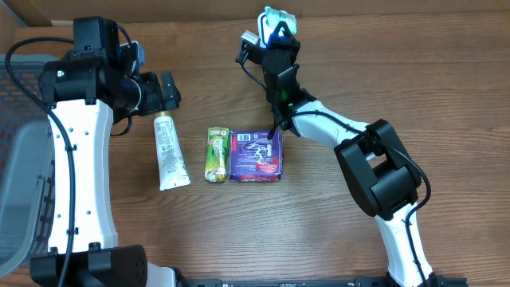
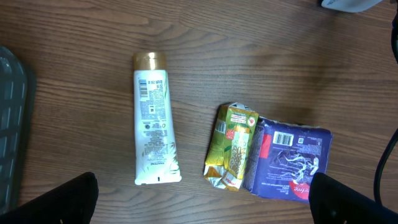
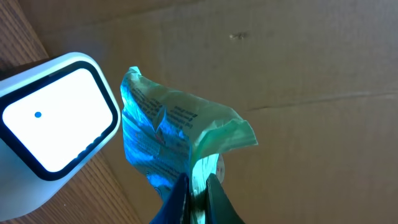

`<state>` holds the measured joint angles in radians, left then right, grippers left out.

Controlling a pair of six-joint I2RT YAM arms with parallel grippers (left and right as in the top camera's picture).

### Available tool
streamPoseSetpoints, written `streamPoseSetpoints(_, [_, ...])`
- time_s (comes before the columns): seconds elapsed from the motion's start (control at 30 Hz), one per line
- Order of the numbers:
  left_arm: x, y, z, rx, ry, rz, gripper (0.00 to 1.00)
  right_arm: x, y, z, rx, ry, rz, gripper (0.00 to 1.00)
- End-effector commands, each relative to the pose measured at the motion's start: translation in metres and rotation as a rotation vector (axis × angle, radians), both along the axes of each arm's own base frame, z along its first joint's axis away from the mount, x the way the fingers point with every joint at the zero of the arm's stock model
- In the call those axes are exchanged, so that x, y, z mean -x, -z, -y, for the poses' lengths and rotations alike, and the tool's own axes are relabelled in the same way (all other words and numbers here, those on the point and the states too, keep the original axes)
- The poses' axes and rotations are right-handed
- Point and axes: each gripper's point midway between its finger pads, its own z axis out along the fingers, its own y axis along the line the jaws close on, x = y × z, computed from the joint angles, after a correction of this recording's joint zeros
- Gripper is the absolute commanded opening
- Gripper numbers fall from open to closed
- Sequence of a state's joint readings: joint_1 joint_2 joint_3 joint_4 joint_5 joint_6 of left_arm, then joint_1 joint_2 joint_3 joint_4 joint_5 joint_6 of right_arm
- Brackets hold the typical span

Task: Scan the item barcode
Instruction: 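Hold the wipes pack in front of the white scanner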

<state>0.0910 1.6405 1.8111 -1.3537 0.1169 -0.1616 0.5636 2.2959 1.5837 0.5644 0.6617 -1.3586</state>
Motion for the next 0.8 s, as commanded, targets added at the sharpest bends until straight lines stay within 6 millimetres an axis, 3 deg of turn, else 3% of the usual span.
streamPoseSetpoints(0.0, [-0.003, 0.002, 0.001, 0.008, 0.001, -0.003, 1.00, -0.005, -0.010, 0.000, -0.015, -0.018, 0.019, 0.04])
streamPoseSetpoints(0.13, [-0.003, 0.002, 0.001, 0.008, 0.001, -0.003, 0.99, -0.005, 0.004, -0.006, 0.000, -0.059, -0.035, 0.04])
streamPoseSetpoints(0.37, [-0.003, 0.002, 0.001, 0.008, 0.001, -0.003, 1.00, -0.006, 0.004, -0.003, -0.060, -0.041, -0.027, 0.04])
streamPoseSetpoints(0.57, [-0.003, 0.002, 0.001, 0.007, 0.001, -0.003, 1.00, 0.001, -0.048, 0.011, -0.114, 0.035, 0.077, 0.04])
streamPoseSetpoints(0.77, [-0.003, 0.002, 0.001, 0.007, 0.001, -0.003, 1.00, 0.032, -0.113, 0.033, -0.256, 0.095, 0.044, 0.04])
